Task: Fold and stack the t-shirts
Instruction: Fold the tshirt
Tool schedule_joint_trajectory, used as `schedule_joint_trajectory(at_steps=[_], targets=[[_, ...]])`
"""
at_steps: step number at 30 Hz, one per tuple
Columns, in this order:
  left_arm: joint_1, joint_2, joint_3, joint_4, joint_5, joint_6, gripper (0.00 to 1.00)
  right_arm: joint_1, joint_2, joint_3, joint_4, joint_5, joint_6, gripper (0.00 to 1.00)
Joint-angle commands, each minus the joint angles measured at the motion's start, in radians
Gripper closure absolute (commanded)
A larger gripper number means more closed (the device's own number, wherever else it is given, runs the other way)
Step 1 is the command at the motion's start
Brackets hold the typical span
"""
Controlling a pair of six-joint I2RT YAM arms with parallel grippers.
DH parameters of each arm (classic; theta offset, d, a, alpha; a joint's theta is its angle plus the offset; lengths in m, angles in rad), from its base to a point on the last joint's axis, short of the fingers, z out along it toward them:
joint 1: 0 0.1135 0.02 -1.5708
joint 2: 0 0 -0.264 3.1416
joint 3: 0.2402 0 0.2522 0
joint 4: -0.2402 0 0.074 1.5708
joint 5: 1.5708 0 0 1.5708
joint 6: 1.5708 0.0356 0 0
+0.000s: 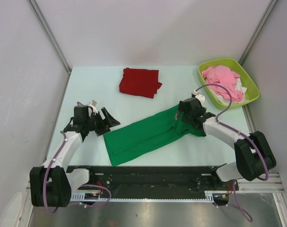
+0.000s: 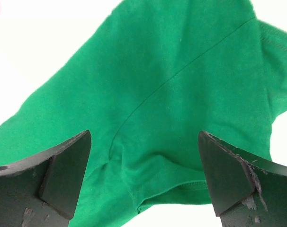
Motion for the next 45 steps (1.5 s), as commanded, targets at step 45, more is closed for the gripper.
schedule_joint_trajectory(at_steps=[45], targets=[[0.007,0.045,0.018,0.073,0.050,0.010,0.15,-0.339,-0.074,-0.225,0.044,-0.035,0.275,0.05]])
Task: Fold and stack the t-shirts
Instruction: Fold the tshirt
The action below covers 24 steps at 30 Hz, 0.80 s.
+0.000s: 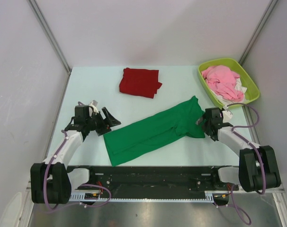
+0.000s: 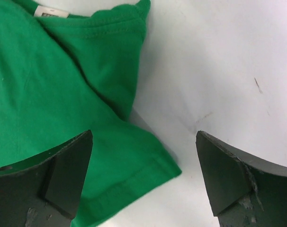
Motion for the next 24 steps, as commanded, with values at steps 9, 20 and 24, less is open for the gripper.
schedule_joint_trajectory(at_steps=[9,20,24], targets=[[0.007,0.003,0.035,0.000,0.041,0.041,0.15,-0.045,0.266,0.028,0.230,-0.061,0.015,0.34],[0.007,-0.045,0.021,-0.034,0.047,0.051,0.15,-0.013,0.467,0.255,0.248,-0.107,0.012,1.00],[0.007,-0.042,0.018,-0.030,0.051,0.042,0.15,-0.005,0.567,0.407,0.210,-0.116,0.002,1.00]])
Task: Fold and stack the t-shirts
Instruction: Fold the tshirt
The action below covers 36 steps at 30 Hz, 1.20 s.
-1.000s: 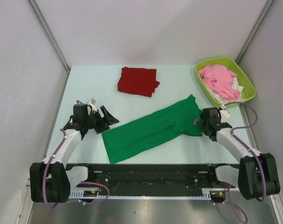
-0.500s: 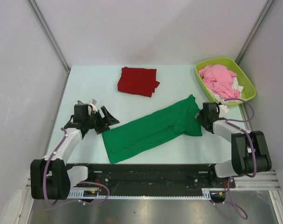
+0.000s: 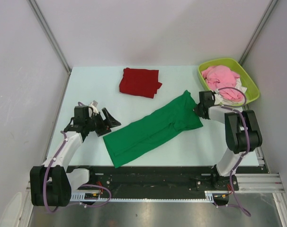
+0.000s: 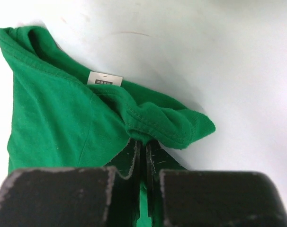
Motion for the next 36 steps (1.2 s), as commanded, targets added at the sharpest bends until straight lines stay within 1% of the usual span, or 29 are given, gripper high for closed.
schedule_joint_trajectory(at_steps=[1,4,5,6,9,10,11,12,13,14,15,16,18,19,20,21,22,23,24,26,27,28,31,32,33,34,35,36], targets=[[0.007,-0.013,0.018,0.005,0.043,0.021,0.15,0.020,0.143,0.168,-0.082,-0.032,-0.010,1.00],[0.007,-0.016,0.027,0.016,0.043,0.004,0.15,0.018,0.217,0.314,-0.117,-0.037,-0.010,1.00],[0.007,-0.019,0.028,0.019,0.043,-0.001,0.15,0.015,0.272,0.353,-0.128,-0.043,-0.010,1.00],[0.007,-0.025,0.028,0.021,0.040,-0.009,0.15,0.017,0.297,0.446,-0.140,-0.041,-0.019,1.00],[0.007,-0.024,0.021,0.039,0.035,-0.030,0.15,0.015,0.415,0.581,-0.193,-0.026,-0.032,1.00],[0.007,-0.027,0.015,0.056,0.044,-0.038,0.15,0.011,0.445,0.680,-0.226,-0.027,-0.041,1.00],[0.007,-0.024,0.001,0.073,0.050,-0.044,0.15,0.010,0.515,0.736,-0.252,-0.017,-0.044,1.00],[0.007,-0.022,-0.005,0.080,0.049,-0.058,0.15,0.009,0.548,0.786,-0.277,-0.014,-0.050,1.00],[0.001,-0.015,-0.010,0.097,0.049,-0.062,0.15,0.006,0.579,0.890,-0.304,-0.012,-0.058,1.00],[-0.004,-0.009,-0.016,0.103,0.044,-0.062,0.15,0.004,0.614,0.940,-0.320,-0.006,-0.064,1.00],[-0.022,-0.001,-0.018,0.108,0.038,-0.062,0.15,-0.002,0.675,1.001,-0.338,0.000,-0.069,1.00],[-0.035,0.019,-0.019,0.116,0.027,-0.062,0.15,-0.003,0.706,1.097,-0.370,0.006,-0.076,1.00],[-0.082,0.037,-0.027,0.126,0.003,-0.068,0.15,-0.008,0.784,1.204,-0.409,0.029,-0.096,1.00],[-0.101,0.051,-0.031,0.143,-0.011,-0.068,0.15,-0.009,0.809,1.251,-0.423,0.026,-0.104,1.00],[-0.116,0.075,-0.036,0.151,-0.029,-0.072,0.15,-0.012,0.830,1.347,-0.438,0.031,-0.113,1.00],[-0.139,0.094,-0.041,0.162,-0.027,-0.082,0.15,-0.013,0.850,1.383,-0.455,0.028,-0.124,0.99],[-0.148,0.108,-0.044,0.186,-0.030,-0.088,0.15,-0.013,0.867,1.413,-0.457,0.025,-0.133,0.87],[-0.157,0.131,-0.045,0.194,-0.033,-0.094,0.15,-0.011,0.866,1.431,-0.452,0.023,-0.142,0.71],[-0.180,0.140,-0.047,0.206,-0.036,-0.102,0.15,-0.012,0.855,1.428,-0.434,0.028,-0.154,0.43],[-0.203,0.158,-0.041,0.223,-0.054,-0.110,0.15,-0.013,0.793,1.405,-0.405,0.046,-0.170,0.21],[-0.220,0.160,-0.039,0.223,-0.060,-0.110,0.15,-0.016,0.765,1.370,-0.371,0.049,-0.190,0.07],[-0.226,0.162,-0.036,0.218,-0.069,-0.110,0.15,-0.017,0.693,1.352,-0.356,0.049,-0.203,0.01],[-0.242,0.152,-0.028,0.203,-0.095,-0.098,0.15,-0.011,0.561,1.243,-0.329,0.028,-0.230,0.00],[-0.245,0.149,-0.027,0.194,-0.111,-0.087,0.15,-0.006,0.462,1.205,-0.326,0.017,-0.228,0.00],[-0.245,0.140,-0.028,0.192,-0.118,-0.082,0.15,-0.003,0.411,1.168,-0.322,-0.001,-0.234,0.00],[-0.245,0.136,-0.033,0.188,-0.132,-0.079,0.15,0.012,0.362,1.067,-0.320,-0.038,-0.236,0.00],[-0.246,0.131,-0.041,0.188,-0.138,-0.078,0.15,0.020,0.250,1.015,-0.316,-0.059,-0.234,0.00],[-0.246,0.128,-0.047,0.191,-0.143,-0.076,0.15,0.032,0.199,0.947,-0.299,-0.082,-0.228,0.00]])
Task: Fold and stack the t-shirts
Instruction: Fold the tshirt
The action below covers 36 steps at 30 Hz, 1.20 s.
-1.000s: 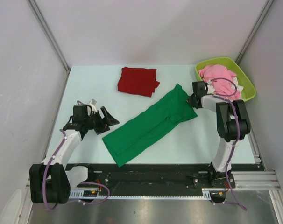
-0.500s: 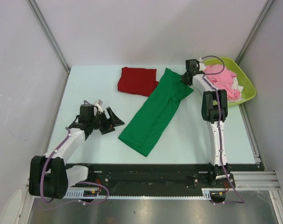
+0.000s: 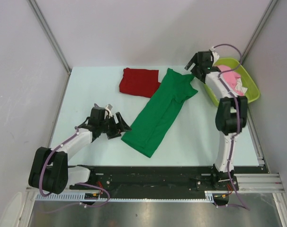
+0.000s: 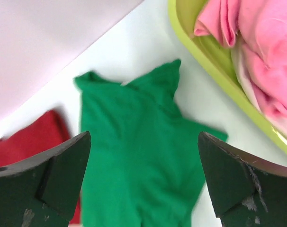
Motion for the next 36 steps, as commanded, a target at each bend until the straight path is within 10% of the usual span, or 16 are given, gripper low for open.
schedule_joint_trajectory(at_steps=[1,16,25,36], targets=[[-0.006,-0.042,-0.012,0.023,-0.070,0.015,0.15,0.060,-0.391,-0.281,0.076,-0.110,-0.017,0.00],[-0.010,-0.062,-0.109,0.068,-0.106,0.039,0.16,0.652,-1.051,-1.011,-0.021,0.026,0.173,0.00],[-0.011,0.048,-0.146,0.219,-0.066,0.018,0.26,0.965,-1.156,-1.175,-0.122,0.236,0.333,0.00],[-0.031,0.117,-0.187,0.291,-0.088,0.021,0.50,1.060,-1.122,-1.238,-0.184,0.296,0.509,0.00]])
